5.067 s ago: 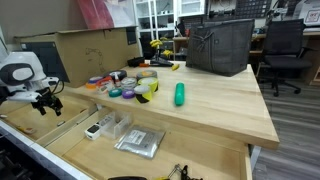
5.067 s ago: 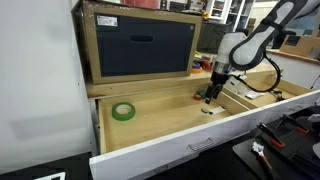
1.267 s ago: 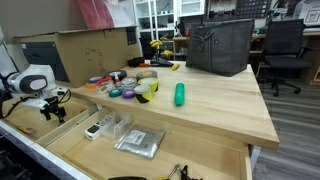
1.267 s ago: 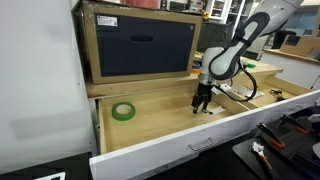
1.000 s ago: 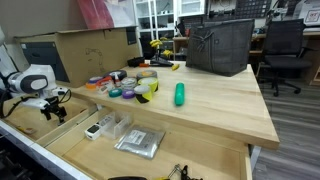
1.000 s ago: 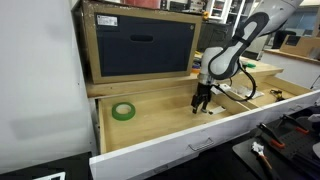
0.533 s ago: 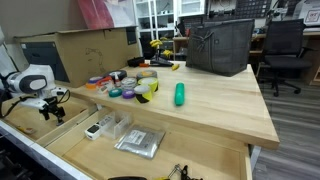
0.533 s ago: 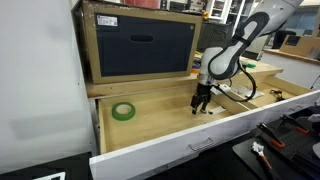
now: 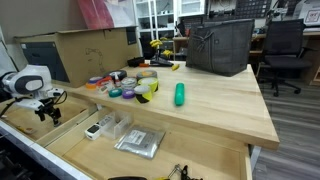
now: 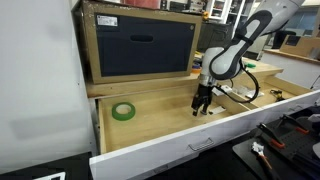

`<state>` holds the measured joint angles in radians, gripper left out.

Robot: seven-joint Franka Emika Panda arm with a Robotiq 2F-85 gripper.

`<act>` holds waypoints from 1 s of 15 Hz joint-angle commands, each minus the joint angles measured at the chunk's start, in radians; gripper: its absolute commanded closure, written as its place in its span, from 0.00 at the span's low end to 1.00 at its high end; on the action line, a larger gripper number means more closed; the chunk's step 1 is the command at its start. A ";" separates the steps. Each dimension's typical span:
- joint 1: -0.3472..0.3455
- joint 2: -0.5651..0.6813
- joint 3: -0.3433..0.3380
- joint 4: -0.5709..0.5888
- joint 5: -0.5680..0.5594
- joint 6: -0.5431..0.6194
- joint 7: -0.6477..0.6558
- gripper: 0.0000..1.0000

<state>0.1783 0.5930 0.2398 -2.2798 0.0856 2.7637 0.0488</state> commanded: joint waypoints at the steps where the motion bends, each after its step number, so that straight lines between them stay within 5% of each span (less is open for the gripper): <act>1: -0.004 -0.053 0.022 -0.063 0.054 0.032 0.027 0.00; 6: 0.000 -0.052 0.032 -0.070 0.109 0.067 0.071 0.00; 15: -0.007 -0.211 -0.003 -0.092 0.083 -0.109 0.063 0.00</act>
<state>0.1714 0.5055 0.2539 -2.3243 0.1774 2.7453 0.1046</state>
